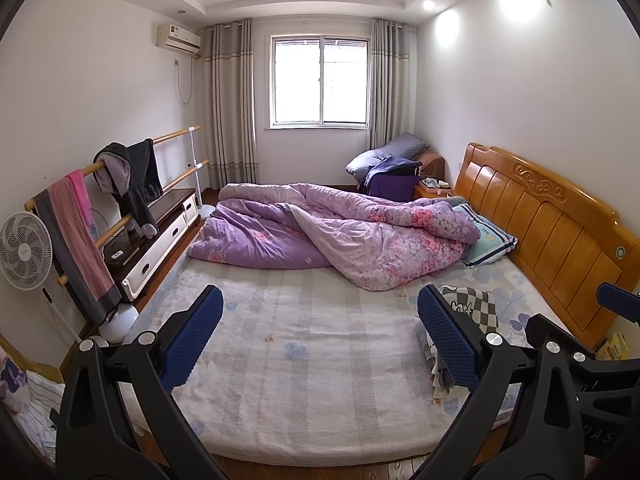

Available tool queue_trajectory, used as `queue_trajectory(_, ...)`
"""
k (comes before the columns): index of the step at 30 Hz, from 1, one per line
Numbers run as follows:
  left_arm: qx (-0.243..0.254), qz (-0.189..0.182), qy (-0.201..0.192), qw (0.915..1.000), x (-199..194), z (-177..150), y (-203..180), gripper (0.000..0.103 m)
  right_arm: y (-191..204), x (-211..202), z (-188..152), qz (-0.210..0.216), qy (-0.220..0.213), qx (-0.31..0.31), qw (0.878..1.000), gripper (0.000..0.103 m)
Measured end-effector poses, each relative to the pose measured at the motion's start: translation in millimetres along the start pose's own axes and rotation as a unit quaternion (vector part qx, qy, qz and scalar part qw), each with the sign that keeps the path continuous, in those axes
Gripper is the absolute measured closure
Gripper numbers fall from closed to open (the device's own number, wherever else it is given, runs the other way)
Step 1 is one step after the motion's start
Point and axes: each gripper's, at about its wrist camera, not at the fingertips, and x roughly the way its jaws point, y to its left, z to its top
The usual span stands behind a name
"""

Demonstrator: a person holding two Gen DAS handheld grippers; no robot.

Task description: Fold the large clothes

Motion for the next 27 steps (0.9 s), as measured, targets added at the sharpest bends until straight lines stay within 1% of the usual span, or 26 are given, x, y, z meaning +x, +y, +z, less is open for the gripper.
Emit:
queue_trajectory(7,0.001,0.002,0.004,1.0,6,-9,-2,0.005,-1,4,0,0.001,0.005,-0.001,1.0,0.008)
queue_trajectory(15,0.0,0.0,0.005,1.0,10,-10,-3,0.005,-4,9,2,-0.001,0.008,-0.001,1.0,0.008)
queue_trajectory(21,0.0,0.001,0.007,1.0,19,-7,-3,0.005,0,17,3,0.001,0.012,-0.002,1.0,0.008)
queue_trajectory(27,-0.003,-0.002,0.02,0.9998,37,-12,0,0.005,1,33,4,-0.003,0.021,-0.003,1.0,0.008)
